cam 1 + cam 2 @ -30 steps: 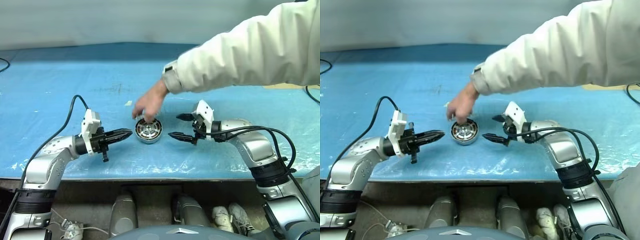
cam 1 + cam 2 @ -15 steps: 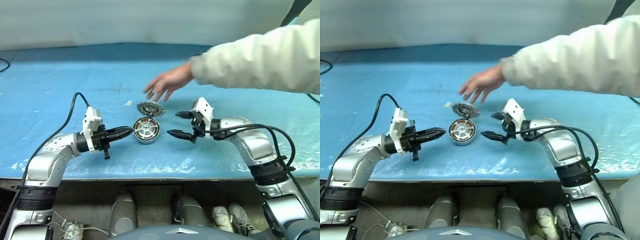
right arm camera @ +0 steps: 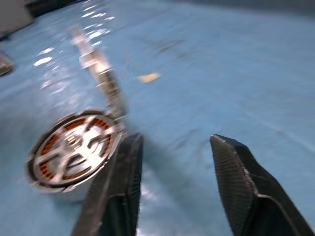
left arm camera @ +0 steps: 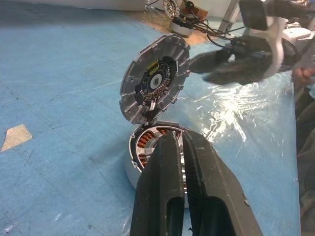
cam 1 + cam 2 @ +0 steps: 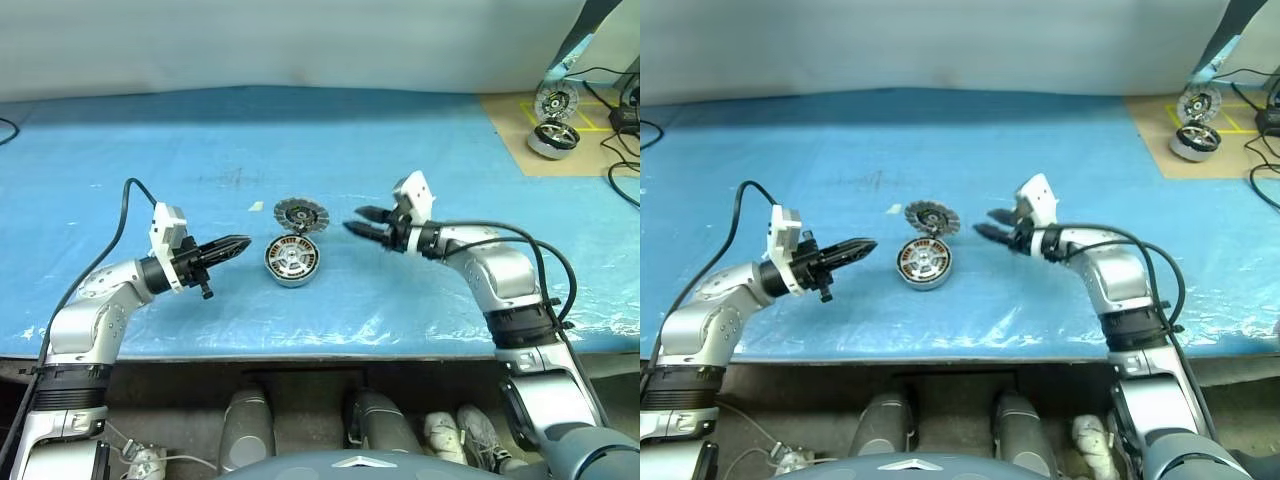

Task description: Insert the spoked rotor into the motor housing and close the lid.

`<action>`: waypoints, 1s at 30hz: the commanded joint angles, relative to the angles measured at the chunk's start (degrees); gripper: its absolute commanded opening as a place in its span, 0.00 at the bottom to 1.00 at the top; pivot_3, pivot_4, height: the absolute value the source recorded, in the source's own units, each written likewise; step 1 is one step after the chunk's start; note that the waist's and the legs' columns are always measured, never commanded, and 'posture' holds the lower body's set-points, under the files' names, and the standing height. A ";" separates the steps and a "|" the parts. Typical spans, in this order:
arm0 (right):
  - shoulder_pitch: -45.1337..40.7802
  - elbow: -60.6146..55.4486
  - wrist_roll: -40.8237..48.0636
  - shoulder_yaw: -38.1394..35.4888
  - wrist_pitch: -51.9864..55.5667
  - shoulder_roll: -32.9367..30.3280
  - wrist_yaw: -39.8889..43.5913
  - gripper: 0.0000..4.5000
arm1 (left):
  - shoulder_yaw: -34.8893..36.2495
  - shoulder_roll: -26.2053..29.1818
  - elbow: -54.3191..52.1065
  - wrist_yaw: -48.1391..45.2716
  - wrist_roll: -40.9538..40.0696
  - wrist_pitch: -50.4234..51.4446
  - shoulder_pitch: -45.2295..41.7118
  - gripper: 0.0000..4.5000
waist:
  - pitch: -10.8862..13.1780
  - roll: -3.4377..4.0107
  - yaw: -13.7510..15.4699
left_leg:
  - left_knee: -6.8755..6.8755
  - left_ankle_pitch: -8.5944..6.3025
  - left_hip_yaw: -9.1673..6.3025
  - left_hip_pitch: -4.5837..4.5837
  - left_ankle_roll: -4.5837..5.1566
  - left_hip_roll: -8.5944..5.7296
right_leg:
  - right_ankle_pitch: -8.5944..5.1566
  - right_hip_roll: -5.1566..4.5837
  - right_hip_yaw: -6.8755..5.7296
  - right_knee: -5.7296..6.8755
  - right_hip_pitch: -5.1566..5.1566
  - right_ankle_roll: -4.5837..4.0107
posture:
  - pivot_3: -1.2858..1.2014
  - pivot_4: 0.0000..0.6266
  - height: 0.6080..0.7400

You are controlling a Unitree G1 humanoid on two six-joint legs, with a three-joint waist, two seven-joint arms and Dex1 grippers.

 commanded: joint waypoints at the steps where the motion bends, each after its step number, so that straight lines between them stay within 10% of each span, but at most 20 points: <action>1: -2.27 2.17 -1.12 -1.11 -2.00 0.93 -2.40 0.22 | 1.13 -0.21 -0.31 -0.39 -0.84 -1.44 -0.30 0.05 | 0.00 0.00 0.02 | 0.00 0.00 0.00 0.00 0.00 0.00 | 0.00 0.00 0.00 0.00 0.00 0.00 | 0.52 0.24 1.00; 4: -3.78 4.42 -1.98 0.54 -2.04 2.96 -2.84 0.00 | 0.89 -0.38 0.06 -0.67 -0.83 -1.62 -0.44 0.05 | 0.00 0.00 -0.05 | -0.03 0.00 0.00 0.00 0.00 0.01 | 0.01 0.02 -0.02 0.00 0.01 0.01 | 0.52 0.24 1.00; 14: -11.52 10.73 -2.01 2.11 -3.92 11.38 -1.79 0.00 | 0.41 -0.58 1.31 -1.57 -0.77 -1.92 -0.99 0.05 | 0.00 0.00 0.05 | -0.01 0.00 0.00 -0.04 0.00 0.02 | 0.01 0.01 -0.03 0.05 -0.04 0.00 | 0.52 0.24 1.00; 30: -6.56 -0.15 -1.01 9.42 -0.35 7.75 11.67 0.00 | 1.59 0.55 -0.85 -2.41 -2.50 -0.24 1.84 0.05 | 0.00 0.00 0.18 | -0.02 0.00 -0.03 -0.09 -0.01 0.05 | 0.02 0.01 -0.15 0.02 -0.03 0.02 | 0.52 0.24 1.00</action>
